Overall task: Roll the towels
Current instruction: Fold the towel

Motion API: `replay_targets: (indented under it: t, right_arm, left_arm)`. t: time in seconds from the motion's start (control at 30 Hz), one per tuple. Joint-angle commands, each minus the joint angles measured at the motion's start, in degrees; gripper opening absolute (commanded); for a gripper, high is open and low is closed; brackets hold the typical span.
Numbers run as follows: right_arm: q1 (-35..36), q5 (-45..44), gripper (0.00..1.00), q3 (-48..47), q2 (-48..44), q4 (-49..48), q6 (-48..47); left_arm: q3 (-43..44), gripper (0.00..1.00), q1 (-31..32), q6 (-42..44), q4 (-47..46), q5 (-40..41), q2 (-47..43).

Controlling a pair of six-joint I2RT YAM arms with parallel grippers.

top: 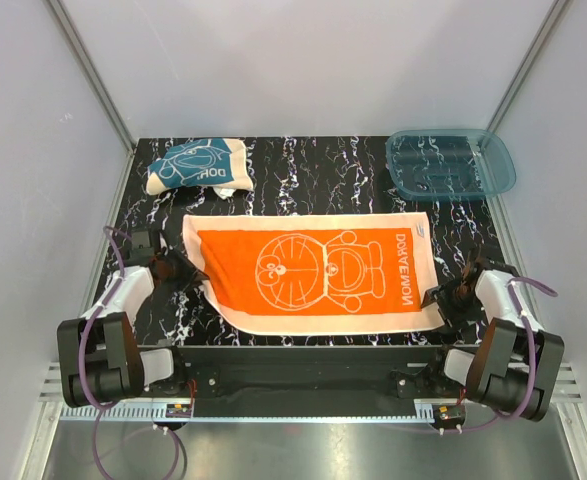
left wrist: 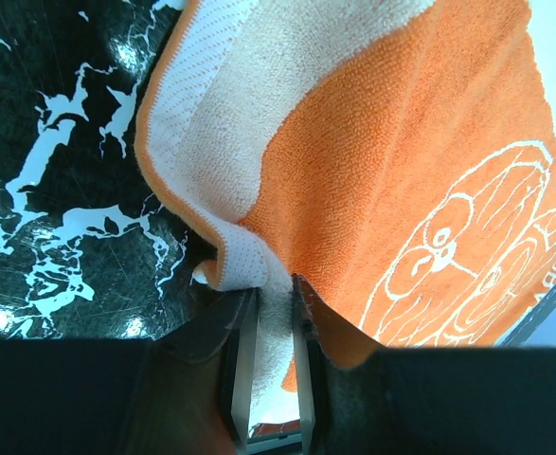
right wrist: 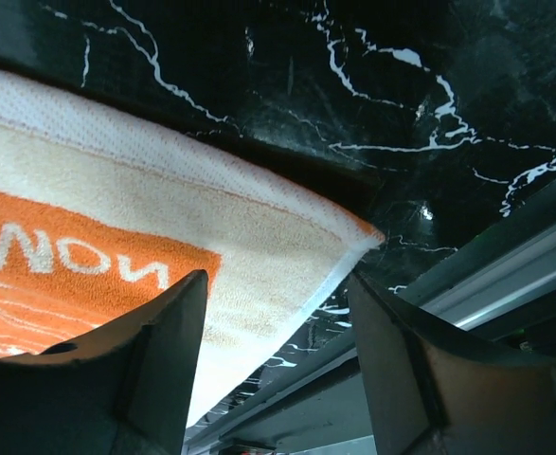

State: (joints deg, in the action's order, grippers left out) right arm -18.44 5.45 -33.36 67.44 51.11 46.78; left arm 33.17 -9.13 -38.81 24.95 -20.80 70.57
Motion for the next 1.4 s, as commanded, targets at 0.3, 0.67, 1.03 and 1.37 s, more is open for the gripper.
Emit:
replay_targets:
  t: [0.3,0.67,1.03,1.37]
  right_arm:
    - [1.03,-3.43,0.33,-1.97,3.84,-4.09,-0.29]
    - [1.30,1.40,0.00,-1.96,1.38,-4.80,-2.93]
    - [1.30,2.98,0.00,-9.34,-12.06,3.20,-2.92]
    - [1.30,7.02,0.00,-13.13,-18.57,10.75,-6.44]
  left_arm:
    - [-0.38,0.23,-1.60,0.75,-2.80,-2.32,-0.34]
    - [0.31,0.18,-1.86,1.36,-1.31,-1.09,-1.22]
    - [5.23,0.05,-1.95,3.65,9.83,0.23,-6.40]
    - [8.14,0.00,-2.21,3.65,19.87,0.85,-16.41]
